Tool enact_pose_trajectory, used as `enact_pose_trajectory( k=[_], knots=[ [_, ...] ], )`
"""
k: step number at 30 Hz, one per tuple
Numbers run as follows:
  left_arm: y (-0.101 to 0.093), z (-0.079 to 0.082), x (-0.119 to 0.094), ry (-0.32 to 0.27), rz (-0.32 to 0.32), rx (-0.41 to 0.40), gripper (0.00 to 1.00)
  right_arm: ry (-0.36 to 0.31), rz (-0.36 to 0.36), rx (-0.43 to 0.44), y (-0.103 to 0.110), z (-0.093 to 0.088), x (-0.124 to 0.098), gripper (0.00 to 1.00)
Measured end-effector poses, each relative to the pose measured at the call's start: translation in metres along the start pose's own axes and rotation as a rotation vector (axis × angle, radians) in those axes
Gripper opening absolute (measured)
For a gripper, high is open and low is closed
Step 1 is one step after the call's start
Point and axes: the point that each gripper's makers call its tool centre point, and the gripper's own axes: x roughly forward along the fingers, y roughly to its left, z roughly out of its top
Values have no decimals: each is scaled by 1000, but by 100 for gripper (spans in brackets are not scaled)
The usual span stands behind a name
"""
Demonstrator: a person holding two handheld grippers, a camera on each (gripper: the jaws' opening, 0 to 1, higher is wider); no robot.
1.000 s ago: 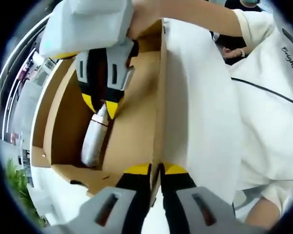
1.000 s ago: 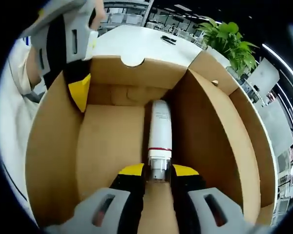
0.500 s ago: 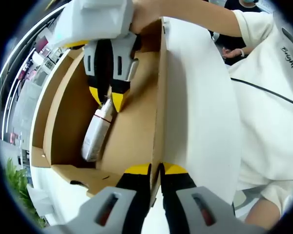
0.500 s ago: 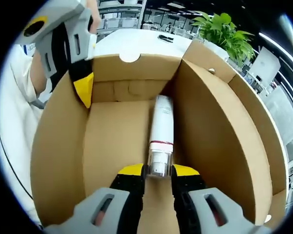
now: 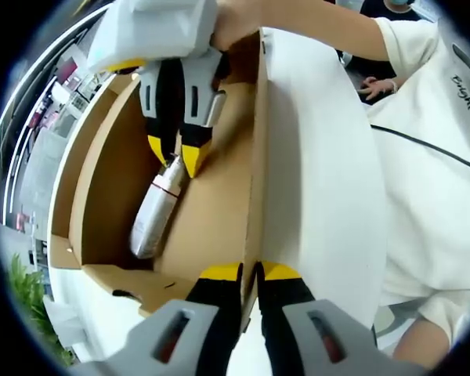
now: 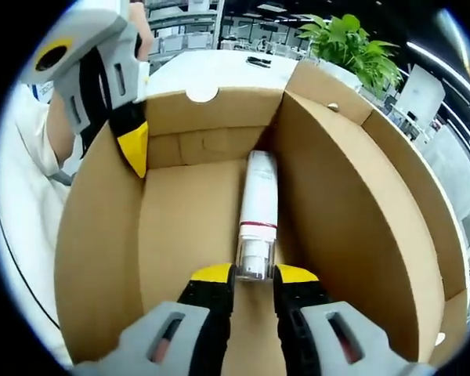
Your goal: Operate the shoe box by opening the lid, removing the specified soft item, and placing it in the target area until the item is outside and the box remains undamaged.
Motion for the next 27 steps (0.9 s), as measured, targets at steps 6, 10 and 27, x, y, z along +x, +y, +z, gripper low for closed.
enact_pose_trajectory(
  k=[6, 10, 27],
  knots=[
    [0, 0, 0, 1, 0, -1, 7, -78, 1, 54, 0, 15, -15, 18],
    [0, 0, 0, -1, 2, 0, 7, -90, -17, 109, -2, 20, -27, 18],
    [1, 1, 0, -2, 5, -1, 7, -218, -108, 94, -18, 38, -75, 18]
  ],
)
